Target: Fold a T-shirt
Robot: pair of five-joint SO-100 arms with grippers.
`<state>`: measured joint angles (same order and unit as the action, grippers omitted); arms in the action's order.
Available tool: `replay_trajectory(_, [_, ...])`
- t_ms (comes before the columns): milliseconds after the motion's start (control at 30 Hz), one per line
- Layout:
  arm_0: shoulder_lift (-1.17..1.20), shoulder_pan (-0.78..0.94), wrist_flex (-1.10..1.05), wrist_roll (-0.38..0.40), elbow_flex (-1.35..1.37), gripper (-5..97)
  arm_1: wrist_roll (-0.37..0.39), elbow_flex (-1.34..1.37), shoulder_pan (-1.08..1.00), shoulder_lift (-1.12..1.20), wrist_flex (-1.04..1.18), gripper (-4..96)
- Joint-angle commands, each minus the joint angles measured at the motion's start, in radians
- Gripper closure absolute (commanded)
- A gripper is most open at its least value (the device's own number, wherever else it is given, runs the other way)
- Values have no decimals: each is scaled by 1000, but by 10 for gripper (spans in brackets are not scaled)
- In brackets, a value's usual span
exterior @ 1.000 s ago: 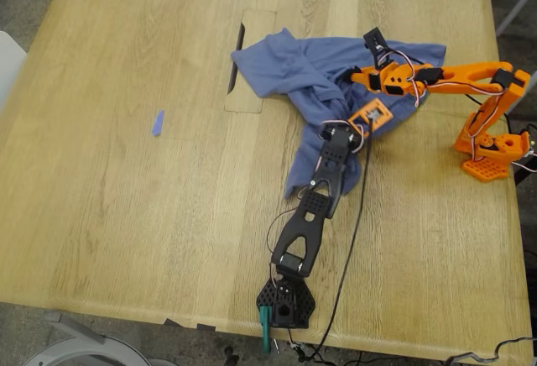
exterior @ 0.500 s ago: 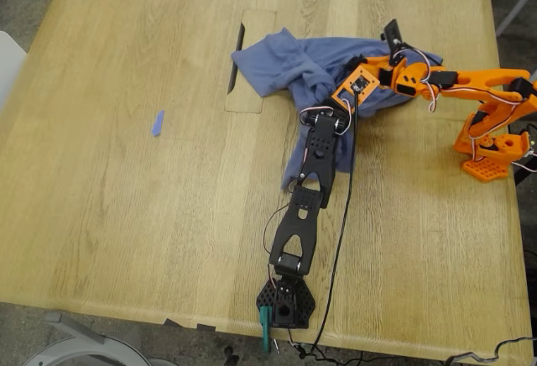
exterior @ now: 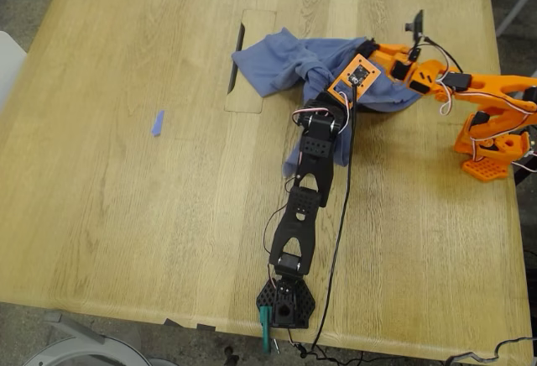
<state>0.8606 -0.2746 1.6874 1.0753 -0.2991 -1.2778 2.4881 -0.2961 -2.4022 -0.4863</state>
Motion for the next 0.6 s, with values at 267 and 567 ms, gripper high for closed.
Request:
replay_trajectory(267, [316,18,40,2,-34,918,-15,-8,37,-229,9,913])
replay_trajectory(567, [422,67,143,-15,-35,918,-14,-23,98,-351,46,913])
